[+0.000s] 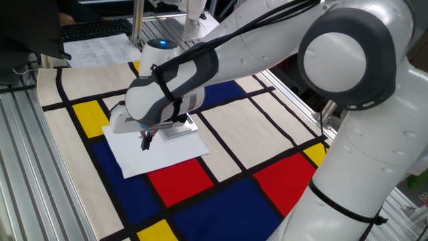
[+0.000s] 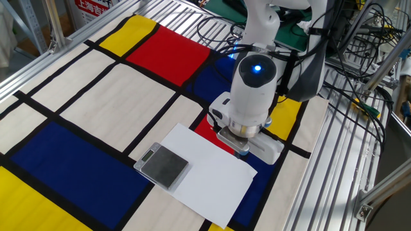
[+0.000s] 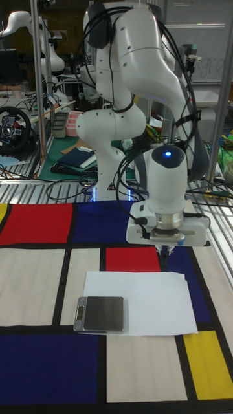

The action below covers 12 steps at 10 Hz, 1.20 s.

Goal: Unfold a piece of paper

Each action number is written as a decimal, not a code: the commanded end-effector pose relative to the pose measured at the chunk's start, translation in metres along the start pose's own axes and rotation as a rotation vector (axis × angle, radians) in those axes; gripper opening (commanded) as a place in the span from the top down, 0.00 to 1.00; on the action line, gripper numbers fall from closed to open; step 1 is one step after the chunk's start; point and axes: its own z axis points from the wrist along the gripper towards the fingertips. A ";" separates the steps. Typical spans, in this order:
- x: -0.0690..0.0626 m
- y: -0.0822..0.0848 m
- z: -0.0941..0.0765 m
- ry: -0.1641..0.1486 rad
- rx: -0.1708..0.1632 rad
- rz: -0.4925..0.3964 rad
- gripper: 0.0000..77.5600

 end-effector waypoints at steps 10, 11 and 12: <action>-0.001 0.000 -0.010 -0.016 -0.001 -0.048 0.99; -0.003 0.000 -0.011 -0.015 0.002 -0.063 0.99; -0.003 0.000 -0.010 -0.016 0.008 -0.068 0.99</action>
